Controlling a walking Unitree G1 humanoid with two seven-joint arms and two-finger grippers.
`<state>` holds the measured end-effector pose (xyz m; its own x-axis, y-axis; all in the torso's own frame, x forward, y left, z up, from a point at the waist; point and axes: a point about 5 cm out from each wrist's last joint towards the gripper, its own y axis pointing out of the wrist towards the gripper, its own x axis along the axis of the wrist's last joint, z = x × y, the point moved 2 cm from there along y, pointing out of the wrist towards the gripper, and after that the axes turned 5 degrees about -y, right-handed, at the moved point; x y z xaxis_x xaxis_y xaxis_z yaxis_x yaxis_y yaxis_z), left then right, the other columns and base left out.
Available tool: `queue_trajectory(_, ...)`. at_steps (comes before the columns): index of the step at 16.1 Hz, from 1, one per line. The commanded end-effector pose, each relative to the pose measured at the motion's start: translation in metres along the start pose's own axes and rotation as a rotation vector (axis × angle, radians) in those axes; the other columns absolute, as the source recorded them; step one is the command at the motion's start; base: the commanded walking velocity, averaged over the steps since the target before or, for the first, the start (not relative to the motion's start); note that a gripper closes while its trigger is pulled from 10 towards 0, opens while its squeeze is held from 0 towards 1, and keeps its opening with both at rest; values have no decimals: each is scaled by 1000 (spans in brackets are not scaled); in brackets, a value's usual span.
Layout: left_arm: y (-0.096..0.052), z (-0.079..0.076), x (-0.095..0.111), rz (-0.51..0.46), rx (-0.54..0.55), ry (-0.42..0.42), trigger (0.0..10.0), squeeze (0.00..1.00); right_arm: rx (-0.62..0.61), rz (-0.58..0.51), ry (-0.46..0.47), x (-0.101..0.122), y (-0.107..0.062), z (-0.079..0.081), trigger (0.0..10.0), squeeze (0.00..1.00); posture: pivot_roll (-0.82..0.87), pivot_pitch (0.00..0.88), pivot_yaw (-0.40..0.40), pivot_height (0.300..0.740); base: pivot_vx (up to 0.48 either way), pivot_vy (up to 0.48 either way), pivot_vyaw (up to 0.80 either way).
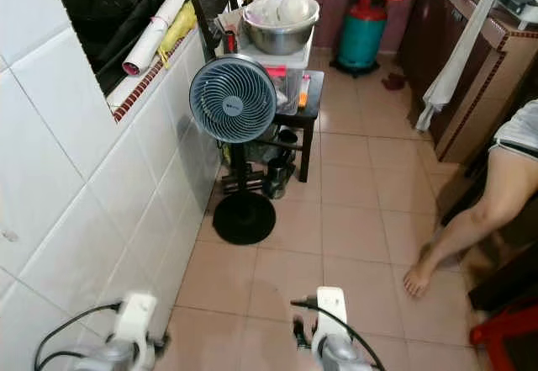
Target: Setting the table
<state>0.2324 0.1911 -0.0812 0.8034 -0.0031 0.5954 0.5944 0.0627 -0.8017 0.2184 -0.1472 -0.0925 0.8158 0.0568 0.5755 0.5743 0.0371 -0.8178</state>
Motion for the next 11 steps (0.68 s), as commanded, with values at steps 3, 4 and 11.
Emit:
queue_trajectory(3,1,-9,9,-44,-29,18,10000,0,21,-62,-127,17,1,7,10000,0,107,0,-49,740,0,0,0)
queue_trajectory(4,1,-9,10,-50,-32,20,10000,0,20,-75,-118,21,1,7,10000,0,107,0,-49,740,0,0,0)
queue_trajectory(11,-1,-12,56,-229,-115,120,10000,0,19,-235,2,70,0,-4,10000,0,101,0,-25,740,0,0,0)
